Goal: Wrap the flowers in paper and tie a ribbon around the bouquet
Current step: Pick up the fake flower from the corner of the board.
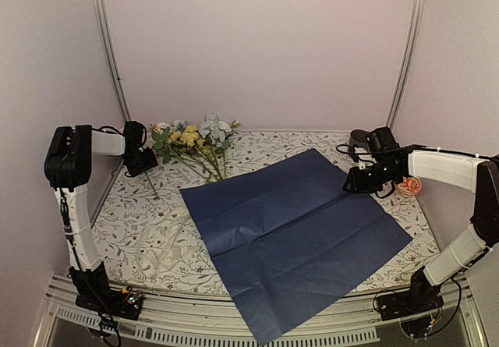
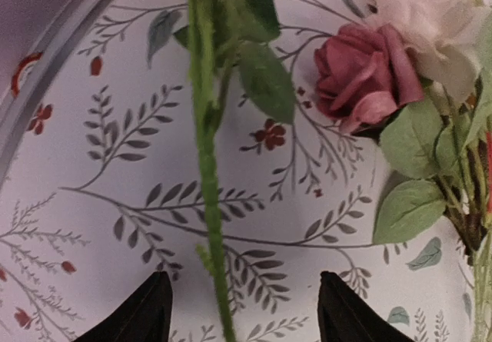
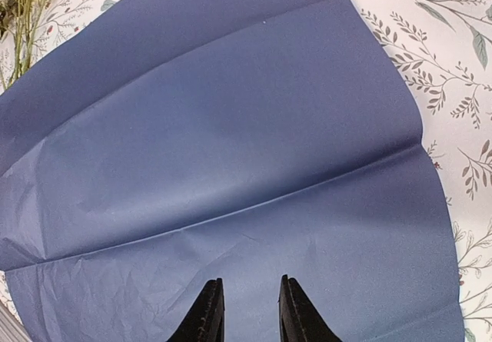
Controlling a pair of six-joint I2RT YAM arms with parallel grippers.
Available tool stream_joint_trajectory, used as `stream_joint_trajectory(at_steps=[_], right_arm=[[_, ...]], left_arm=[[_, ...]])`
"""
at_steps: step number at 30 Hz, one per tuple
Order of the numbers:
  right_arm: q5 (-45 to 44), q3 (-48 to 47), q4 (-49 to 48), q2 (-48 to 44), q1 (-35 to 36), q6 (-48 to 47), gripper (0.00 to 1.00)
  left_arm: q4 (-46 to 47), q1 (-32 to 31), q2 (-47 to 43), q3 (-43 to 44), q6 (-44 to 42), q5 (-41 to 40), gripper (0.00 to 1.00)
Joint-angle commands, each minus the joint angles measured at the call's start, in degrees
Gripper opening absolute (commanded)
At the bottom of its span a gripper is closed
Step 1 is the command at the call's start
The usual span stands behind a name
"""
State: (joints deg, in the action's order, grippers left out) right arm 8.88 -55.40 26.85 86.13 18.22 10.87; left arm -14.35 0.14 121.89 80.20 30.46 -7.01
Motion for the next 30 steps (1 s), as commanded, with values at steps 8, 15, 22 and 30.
stream_joint_trajectory(at_steps=[8,15,22,30], right_arm=[[1.7,1.3,-0.4,-2.0,0.5,-0.9,0.27],[10.2,1.5,-3.6,-6.3,1.5,1.4,0.27],[25.0,2.1,-19.3,-14.0,9.1,6.4,0.28],[30.3,1.3,-49.3,-10.9,22.7,17.4,0.54]], left_arm=[[-1.2,2.2,1.6,-2.6,1.3,5.4,0.00],[5.6,-0.6,-19.4,-15.9,3.1,-4.2,0.00],[7.8,-16.6,-41.6,-23.2,-3.0,-20.1,0.00],[34.9,-42.3,-59.2,-40.8,-0.4,-2.3,0.00]])
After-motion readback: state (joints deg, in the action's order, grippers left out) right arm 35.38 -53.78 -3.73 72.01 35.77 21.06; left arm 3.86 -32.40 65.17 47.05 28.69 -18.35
